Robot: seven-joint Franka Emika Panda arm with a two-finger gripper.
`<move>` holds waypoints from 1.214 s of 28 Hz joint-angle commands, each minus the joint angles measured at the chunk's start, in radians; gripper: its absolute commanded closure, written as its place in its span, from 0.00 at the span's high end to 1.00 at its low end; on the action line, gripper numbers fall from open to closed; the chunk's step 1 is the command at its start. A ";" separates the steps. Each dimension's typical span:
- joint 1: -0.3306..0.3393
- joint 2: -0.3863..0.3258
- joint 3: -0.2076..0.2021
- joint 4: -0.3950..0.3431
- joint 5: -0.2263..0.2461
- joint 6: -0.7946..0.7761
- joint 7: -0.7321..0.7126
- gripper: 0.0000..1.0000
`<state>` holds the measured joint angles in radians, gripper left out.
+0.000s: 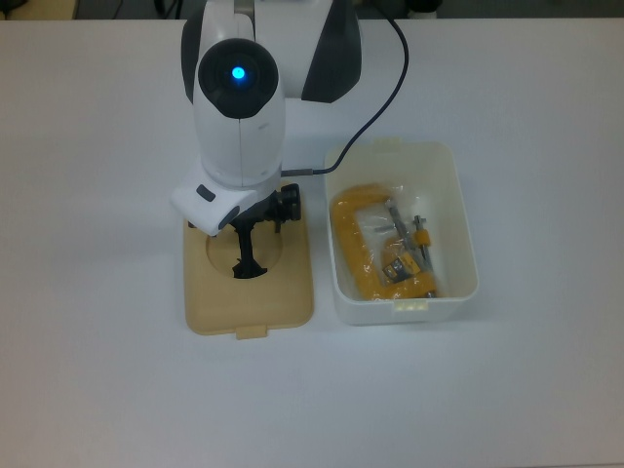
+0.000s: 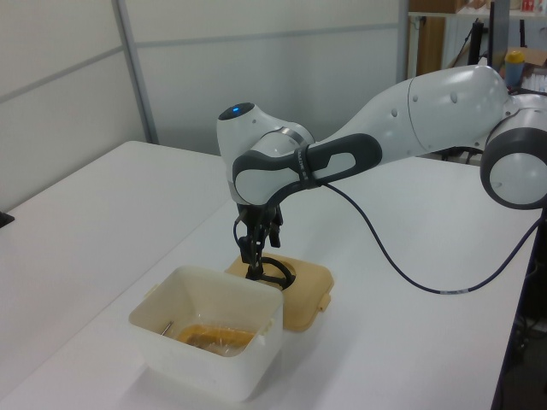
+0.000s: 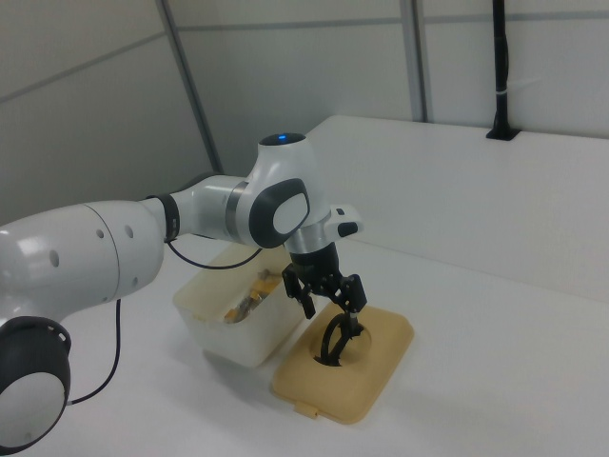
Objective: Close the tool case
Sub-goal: 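Close the gripper on the black handle and lift the tan lid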
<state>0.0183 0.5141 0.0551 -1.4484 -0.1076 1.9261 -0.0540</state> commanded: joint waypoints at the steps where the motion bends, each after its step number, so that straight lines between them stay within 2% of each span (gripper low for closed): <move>1: 0.011 -0.011 -0.005 -0.014 -0.020 0.022 0.025 0.82; 2: 0.012 -0.009 -0.005 -0.014 -0.020 0.022 0.025 0.78; 3: 0.014 -0.009 -0.005 -0.014 -0.020 0.022 0.025 0.70; 8: 0.014 -0.002 -0.005 -0.015 -0.026 0.022 0.026 0.48; 12: 0.014 0.001 -0.005 -0.017 -0.027 0.022 0.028 0.46; 18: 0.014 0.001 -0.005 -0.017 -0.027 0.022 0.028 0.30; 22: 0.014 0.001 -0.005 -0.017 -0.029 0.022 0.039 0.13; 24: 0.015 0.000 -0.005 -0.017 -0.029 0.021 0.048 0.00; 34: 0.009 -0.020 -0.008 -0.009 -0.027 0.005 0.042 0.00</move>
<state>0.0215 0.5215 0.0551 -1.4471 -0.1101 1.9262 -0.0303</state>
